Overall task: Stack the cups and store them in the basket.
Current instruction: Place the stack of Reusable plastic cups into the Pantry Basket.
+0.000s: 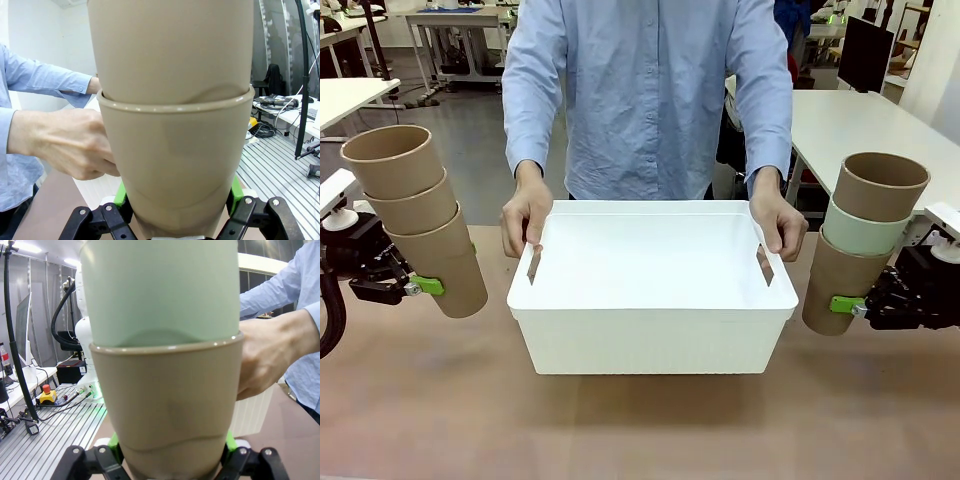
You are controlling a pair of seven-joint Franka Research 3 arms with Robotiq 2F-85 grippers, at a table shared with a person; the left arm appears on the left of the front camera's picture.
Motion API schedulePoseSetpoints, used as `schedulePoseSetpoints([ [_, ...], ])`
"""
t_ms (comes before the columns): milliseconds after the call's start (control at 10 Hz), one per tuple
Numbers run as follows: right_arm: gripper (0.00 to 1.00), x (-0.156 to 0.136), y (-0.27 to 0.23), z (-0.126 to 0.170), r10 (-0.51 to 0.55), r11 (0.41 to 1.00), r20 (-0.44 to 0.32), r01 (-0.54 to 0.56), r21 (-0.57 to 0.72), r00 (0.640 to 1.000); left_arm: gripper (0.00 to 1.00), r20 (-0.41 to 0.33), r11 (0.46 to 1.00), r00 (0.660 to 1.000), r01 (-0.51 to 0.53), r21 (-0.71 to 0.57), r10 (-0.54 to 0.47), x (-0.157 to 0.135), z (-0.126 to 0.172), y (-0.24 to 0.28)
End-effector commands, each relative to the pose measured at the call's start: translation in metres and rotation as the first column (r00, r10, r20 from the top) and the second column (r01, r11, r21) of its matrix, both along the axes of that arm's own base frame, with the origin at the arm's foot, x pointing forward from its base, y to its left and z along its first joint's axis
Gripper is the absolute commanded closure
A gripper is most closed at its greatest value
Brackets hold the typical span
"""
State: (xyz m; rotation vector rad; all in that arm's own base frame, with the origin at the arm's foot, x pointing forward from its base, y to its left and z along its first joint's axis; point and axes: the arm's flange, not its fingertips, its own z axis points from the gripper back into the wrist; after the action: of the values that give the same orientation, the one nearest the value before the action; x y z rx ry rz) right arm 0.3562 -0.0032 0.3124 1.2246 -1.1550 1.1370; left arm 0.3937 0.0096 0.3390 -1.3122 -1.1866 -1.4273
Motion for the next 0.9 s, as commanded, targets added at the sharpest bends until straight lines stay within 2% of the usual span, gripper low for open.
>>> schedulePoseSetpoints([
  [0,0.16,0.0018,0.0005,0.0042,-0.01,1.0,0.011,0.009,0.008,1.0,0.15,0.013,1.0,1.0,0.005,-0.009,-0.005,-0.0009,0.0031,-0.0005],
  [800,0.16,0.0018,0.0005,0.0042,-0.01,1.0,0.011,0.009,0.008,1.0,0.15,0.013,1.0,1.0,0.005,-0.009,-0.005,-0.0009,0.0031,-0.0005],
])
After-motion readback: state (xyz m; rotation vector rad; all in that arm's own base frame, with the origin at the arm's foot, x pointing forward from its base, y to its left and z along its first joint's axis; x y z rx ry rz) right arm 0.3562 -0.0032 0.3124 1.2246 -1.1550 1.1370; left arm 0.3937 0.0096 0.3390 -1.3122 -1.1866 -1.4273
